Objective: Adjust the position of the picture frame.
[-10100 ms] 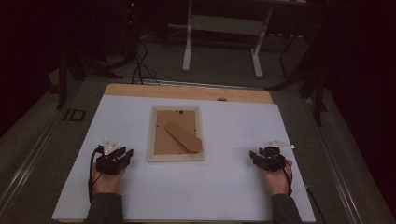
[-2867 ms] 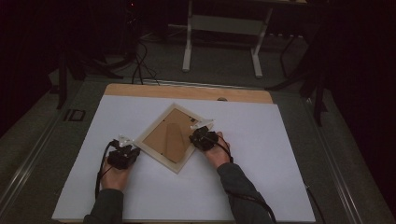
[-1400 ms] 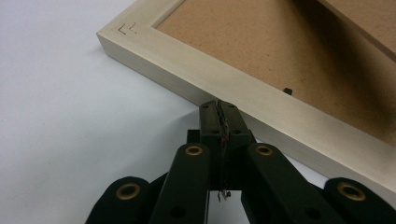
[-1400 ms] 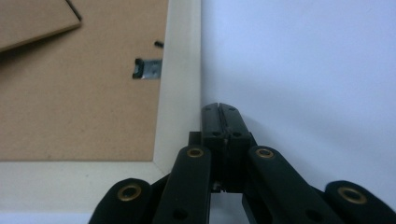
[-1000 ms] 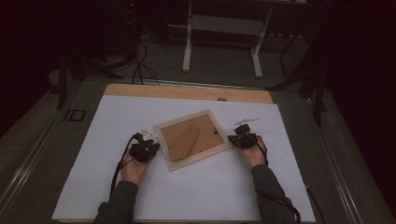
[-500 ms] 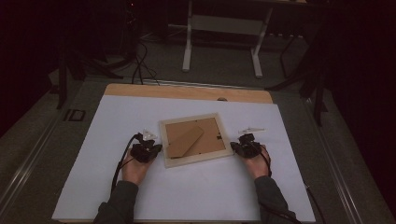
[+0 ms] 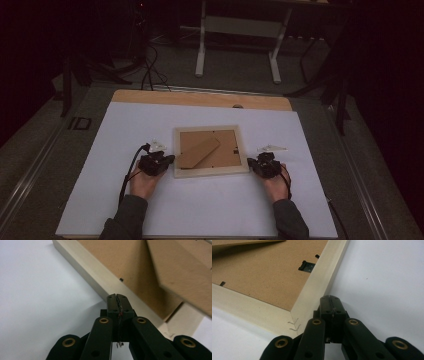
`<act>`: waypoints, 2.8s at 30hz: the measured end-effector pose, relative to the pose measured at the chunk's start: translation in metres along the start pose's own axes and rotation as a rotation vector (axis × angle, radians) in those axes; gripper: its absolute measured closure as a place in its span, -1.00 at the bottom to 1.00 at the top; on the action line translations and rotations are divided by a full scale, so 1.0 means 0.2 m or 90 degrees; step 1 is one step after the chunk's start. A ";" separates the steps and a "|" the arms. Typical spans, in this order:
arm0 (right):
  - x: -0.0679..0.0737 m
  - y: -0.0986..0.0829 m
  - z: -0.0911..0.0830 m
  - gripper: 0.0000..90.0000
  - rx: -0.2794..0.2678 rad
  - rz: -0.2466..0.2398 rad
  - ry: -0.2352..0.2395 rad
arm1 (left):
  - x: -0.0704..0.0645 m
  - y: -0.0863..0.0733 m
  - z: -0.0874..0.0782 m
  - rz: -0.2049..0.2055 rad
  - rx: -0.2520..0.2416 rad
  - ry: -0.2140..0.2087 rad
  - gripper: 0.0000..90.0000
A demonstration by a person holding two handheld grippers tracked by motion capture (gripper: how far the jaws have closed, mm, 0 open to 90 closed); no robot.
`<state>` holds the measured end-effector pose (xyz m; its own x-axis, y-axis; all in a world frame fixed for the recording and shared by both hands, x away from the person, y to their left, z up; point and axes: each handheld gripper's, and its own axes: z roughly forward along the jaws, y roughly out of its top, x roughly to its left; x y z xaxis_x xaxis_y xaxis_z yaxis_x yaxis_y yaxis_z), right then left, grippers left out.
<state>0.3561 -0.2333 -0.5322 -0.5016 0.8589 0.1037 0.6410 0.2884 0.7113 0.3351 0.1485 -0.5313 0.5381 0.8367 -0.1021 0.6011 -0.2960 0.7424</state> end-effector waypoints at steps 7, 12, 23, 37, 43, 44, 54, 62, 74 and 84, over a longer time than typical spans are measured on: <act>0.02 -0.02 -0.01 1.00 -0.007 -0.006 -0.005 | 0.01 -0.02 0.02 -0.012 0.029 0.022 1.00; 0.03 -0.02 -0.01 1.00 -0.006 -0.006 -0.003 | 0.03 -0.03 0.01 -0.028 0.023 0.003 1.00; 0.06 -0.05 -0.03 1.00 -0.001 -0.011 -0.002 | 0.04 -0.03 0.02 -0.028 0.017 0.005 1.00; 0.07 -0.05 -0.04 1.00 -0.002 -0.011 -0.001 | 0.04 -0.03 0.02 -0.027 0.014 0.012 1.00; 0.07 -0.05 -0.04 1.00 -0.002 -0.013 -0.001 | 0.04 -0.03 0.02 -0.028 0.013 0.013 1.00; 0.07 -0.05 -0.04 1.00 -0.002 -0.013 -0.002 | 0.04 -0.03 0.02 -0.028 0.013 0.013 1.00; 0.07 -0.05 -0.04 1.00 -0.004 -0.021 0.002 | 0.05 -0.03 0.02 -0.042 0.009 0.014 1.00; 0.08 -0.06 -0.03 1.00 -0.007 -0.014 0.007 | 0.05 -0.03 0.02 -0.041 0.008 0.014 1.00; 0.09 -0.04 -0.01 1.00 -0.011 -0.012 0.007 | 0.06 -0.05 0.00 -0.059 0.005 0.018 1.00; 0.09 -0.03 0.01 1.00 -0.016 -0.008 0.008 | 0.05 -0.06 -0.01 -0.068 0.005 0.024 1.00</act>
<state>0.3446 -0.2196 -0.5354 -0.5169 0.8498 0.1036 0.6204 0.2884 0.7293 0.3324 0.1622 -0.5395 0.4475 0.8807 -0.1553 0.6591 -0.2074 0.7229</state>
